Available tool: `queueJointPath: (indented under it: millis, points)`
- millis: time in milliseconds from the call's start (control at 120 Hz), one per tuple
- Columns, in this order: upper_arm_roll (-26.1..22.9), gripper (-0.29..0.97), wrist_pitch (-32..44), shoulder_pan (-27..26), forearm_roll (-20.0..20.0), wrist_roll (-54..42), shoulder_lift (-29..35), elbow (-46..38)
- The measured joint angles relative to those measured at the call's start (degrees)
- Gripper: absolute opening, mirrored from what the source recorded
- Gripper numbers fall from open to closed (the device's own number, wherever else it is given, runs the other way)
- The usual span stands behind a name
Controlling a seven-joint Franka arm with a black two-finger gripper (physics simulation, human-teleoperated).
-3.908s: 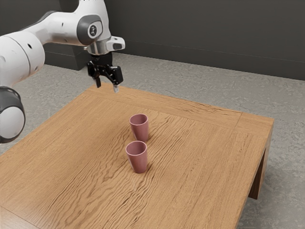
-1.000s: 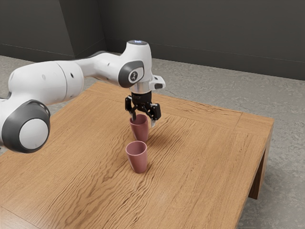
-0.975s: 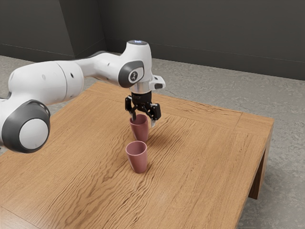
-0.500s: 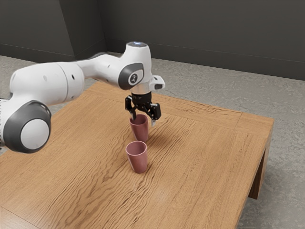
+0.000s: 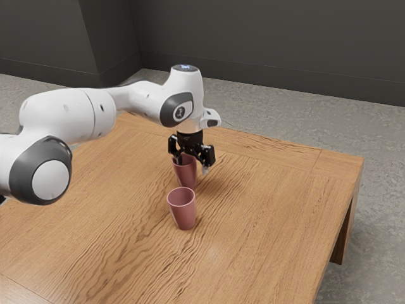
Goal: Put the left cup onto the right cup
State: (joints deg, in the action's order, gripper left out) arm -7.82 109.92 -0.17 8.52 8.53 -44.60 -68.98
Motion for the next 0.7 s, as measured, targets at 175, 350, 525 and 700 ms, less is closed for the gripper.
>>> queueJointPath:
  millis: [175, 350, 525, 700]
  points:
    - [-0.01, 0.68, 0.1, 0.0, 0.01, 0.24, -0.24, -0.21]
    - [0.0, 0.64, 0.36, 0.07, 0.01, 0.42, -0.4, -0.29]
    - [0.01, 0.47, 0.48, 0.09, 0.14, 0.55, -0.53, -0.3]
    - [0.01, 0.26, 0.53, 0.25, 0.28, 0.64, -0.51, -0.3]
